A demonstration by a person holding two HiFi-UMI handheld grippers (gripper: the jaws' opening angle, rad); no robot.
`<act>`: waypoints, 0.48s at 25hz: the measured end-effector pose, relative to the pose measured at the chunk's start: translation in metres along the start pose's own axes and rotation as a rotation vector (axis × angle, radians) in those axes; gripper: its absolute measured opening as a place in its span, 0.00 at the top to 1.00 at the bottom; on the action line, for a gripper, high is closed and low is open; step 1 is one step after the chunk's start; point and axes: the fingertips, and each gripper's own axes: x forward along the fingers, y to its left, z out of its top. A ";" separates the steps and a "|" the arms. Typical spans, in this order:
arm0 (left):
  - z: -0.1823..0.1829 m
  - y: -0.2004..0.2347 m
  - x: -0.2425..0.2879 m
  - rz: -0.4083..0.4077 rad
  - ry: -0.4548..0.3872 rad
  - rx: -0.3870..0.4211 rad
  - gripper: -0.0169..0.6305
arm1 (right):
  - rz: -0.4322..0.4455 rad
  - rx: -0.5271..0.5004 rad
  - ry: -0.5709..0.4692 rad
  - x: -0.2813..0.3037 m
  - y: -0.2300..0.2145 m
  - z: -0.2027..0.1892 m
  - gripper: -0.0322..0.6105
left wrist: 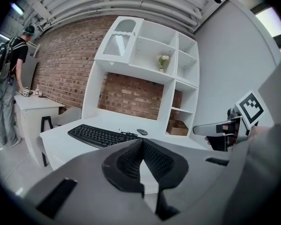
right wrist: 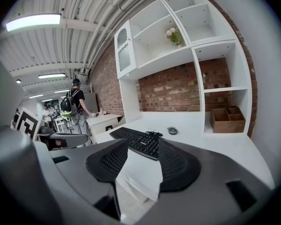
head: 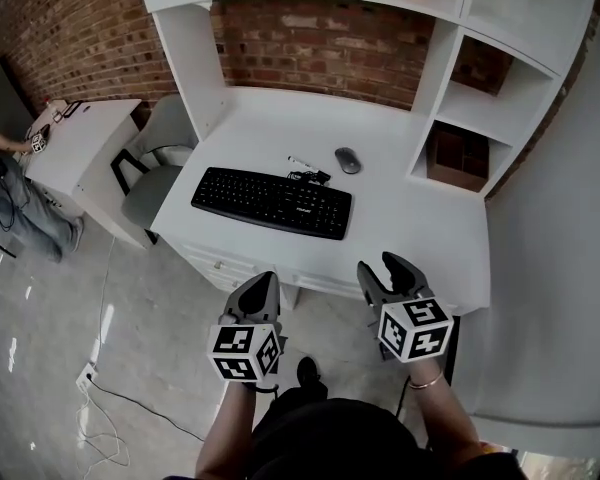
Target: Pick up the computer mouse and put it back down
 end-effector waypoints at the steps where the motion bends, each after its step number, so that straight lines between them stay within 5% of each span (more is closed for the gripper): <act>1: 0.001 0.004 0.003 -0.004 0.001 0.000 0.96 | -0.006 -0.003 0.001 0.005 0.000 0.002 0.67; 12: 0.000 0.025 0.032 -0.039 0.044 0.025 0.96 | -0.045 -0.024 0.022 0.053 -0.012 0.016 0.67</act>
